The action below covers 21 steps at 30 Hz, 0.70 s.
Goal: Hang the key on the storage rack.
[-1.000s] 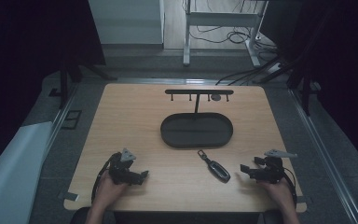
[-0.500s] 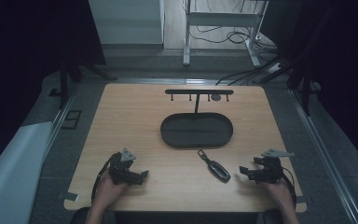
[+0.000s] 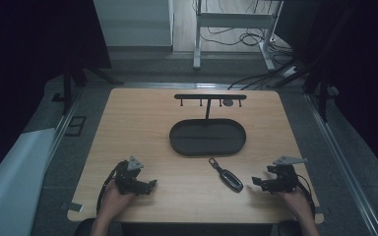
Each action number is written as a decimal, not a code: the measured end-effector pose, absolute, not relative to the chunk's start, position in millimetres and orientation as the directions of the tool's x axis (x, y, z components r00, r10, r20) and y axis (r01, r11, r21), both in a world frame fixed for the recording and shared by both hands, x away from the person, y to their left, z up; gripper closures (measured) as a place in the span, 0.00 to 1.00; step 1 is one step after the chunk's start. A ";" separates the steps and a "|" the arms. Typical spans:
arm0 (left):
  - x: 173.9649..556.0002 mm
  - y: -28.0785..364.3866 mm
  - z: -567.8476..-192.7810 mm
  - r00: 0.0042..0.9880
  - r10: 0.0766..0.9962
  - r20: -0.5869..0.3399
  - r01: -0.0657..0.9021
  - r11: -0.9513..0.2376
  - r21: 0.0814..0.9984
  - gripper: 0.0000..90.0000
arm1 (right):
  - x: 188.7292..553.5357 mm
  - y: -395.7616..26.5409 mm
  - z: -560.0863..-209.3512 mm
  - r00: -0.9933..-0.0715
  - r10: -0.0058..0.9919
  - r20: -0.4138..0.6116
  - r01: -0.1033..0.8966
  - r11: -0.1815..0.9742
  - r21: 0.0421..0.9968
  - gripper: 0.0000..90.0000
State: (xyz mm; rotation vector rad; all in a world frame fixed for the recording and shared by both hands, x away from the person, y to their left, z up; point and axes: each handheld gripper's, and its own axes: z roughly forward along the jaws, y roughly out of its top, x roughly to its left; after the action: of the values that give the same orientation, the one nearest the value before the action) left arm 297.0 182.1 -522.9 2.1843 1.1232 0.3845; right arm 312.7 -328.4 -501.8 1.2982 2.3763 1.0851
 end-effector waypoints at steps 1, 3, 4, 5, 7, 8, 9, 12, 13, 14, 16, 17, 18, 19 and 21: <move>297.0 182.1 -522.9 0.591 0.806 -0.032 0.617 -0.427 0.661 0.00 | 312.7 -328.4 -501.8 -0.584 0.799 0.146 0.633 0.336 0.698 0.14; 296.9 182.1 -522.9 0.591 0.806 -0.032 0.618 -0.426 0.661 0.00 | 313.0 -325.4 -499.9 -0.593 0.793 0.142 0.638 0.354 0.684 0.12; 296.9 182.1 -522.9 0.590 0.806 -0.032 0.618 -0.426 0.661 0.00 | 313.1 -324.4 -499.3 -0.597 0.789 0.141 0.642 0.365 0.675 0.12; 296.9 182.0 -522.9 0.590 0.807 -0.032 0.618 -0.426 0.661 0.00 | 313.2 -323.2 -498.9 -0.603 0.786 0.137 0.643 0.376 0.668 0.11; 296.9 182.0 -522.9 0.590 0.807 -0.032 0.618 -0.426 0.661 0.00 | 313.2 -319.8 -498.3 -0.610 0.782 0.126 0.650 0.403 0.645 0.10; 296.9 182.0 -522.9 0.590 0.807 -0.032 0.618 -0.426 0.661 0.00 | 313.2 -319.8 -498.3 -0.610 0.782 0.126 0.650 0.403 0.645 0.10; 296.8 182.0 -523.0 0.590 0.807 -0.033 0.618 -0.425 0.662 0.00 | 313.4 -317.7 -498.2 -0.615 0.779 0.118 0.651 0.418 0.634 0.09; 296.8 182.0 -522.9 0.589 0.807 -0.032 0.618 -0.425 0.661 0.00 | 313.7 -315.4 -497.6 -0.625 0.773 0.114 0.651 0.434 0.623 0.09; 296.8 181.9 -523.0 0.589 0.807 -0.032 0.618 -0.424 0.662 0.00 | 314.2 -312.7 -497.0 -0.631 0.768 0.110 0.652 0.448 0.612 0.09; 296.8 181.9 -523.0 0.589 0.807 -0.032 0.618 -0.424 0.662 0.00 | 314.2 -312.7 -497.0 -0.631 0.768 0.110 0.652 0.448 0.612 0.09; 296.8 181.9 -523.0 0.589 0.808 -0.033 0.618 -0.424 0.662 0.00 | 315.1 -310.4 -496.6 -0.638 0.763 0.108 0.652 0.459 0.604 0.08; 296.8 181.8 -523.0 0.588 0.808 -0.033 0.618 -0.423 0.662 0.00 | 315.9 -308.0 -495.9 -0.639 0.762 0.105 0.656 0.468 0.592 0.08; 296.8 181.8 -523.0 0.588 0.808 -0.033 0.618 -0.423 0.662 0.00 | 315.9 -308.0 -495.9 -0.639 0.762 0.105 0.656 0.468 0.592 0.08; 296.8 181.8 -523.0 0.588 0.808 -0.033 0.618 -0.423 0.662 0.00 | 317.6 -305.7 -495.2 -0.649 0.754 0.101 0.652 0.484 0.583 0.07; 296.8 181.8 -523.0 0.589 0.808 -0.033 0.618 -0.424 0.662 0.00 | 318.6 -302.7 -494.2 -0.651 0.752 0.105 0.657 0.488 0.574 0.06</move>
State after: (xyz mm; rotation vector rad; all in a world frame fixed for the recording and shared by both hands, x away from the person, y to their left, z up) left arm 296.8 181.8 -523.0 2.1806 1.1264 0.3858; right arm 318.6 -302.7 -494.2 1.2268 2.5687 0.8846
